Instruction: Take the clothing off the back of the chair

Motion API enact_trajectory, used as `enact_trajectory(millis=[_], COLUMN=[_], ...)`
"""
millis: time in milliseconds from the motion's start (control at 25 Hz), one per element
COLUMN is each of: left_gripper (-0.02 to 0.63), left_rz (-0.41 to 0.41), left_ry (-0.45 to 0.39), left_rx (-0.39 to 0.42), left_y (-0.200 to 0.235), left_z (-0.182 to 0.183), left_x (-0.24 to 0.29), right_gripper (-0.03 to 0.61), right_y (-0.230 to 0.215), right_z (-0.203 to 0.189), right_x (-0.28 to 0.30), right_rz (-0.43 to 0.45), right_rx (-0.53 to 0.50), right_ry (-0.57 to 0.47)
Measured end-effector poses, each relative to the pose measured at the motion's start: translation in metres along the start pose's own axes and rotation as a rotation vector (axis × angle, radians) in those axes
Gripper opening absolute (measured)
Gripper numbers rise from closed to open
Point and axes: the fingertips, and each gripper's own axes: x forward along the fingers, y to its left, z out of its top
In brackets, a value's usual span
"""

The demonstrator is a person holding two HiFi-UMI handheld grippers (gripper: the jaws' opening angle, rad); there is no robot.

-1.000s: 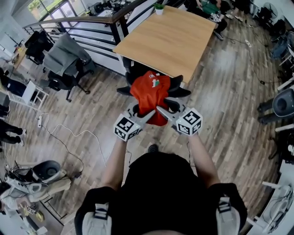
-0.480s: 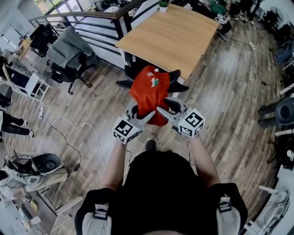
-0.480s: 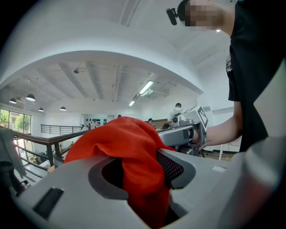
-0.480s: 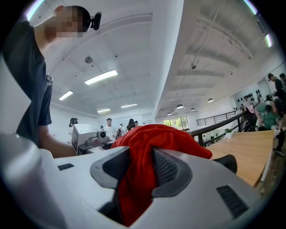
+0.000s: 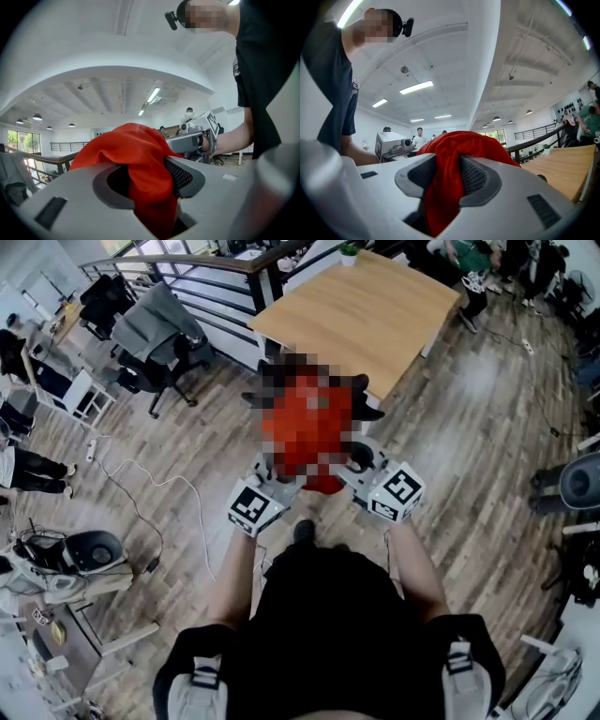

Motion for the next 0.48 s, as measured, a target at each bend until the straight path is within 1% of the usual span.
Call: enact_trajectory(millis=[240,360,480], left_gripper=[0.19,0.19,0.19], left_rz=[0.036,0.05,0.061], left_ry=[-0.015,-0.016,-0.006], left_rx=[0.012,0.015,0.012], left_y=[-0.027,-0.037,-0.05], left_z=[0.016,0.019,0.018], left_x=[-0.008,-0.013,-0.015], right_gripper=[0.155,0.153,0.153], right_y=[0.021,0.029,0.037], right_z=[0.015,0.018,0.016], right_x=[-0.021,-0.029,-0.039], right_rz=[0.025,0.052,0.049], right_rx=[-0.008,-0.033,0.007], right_ry=[-0.016,-0.037,-0.022])
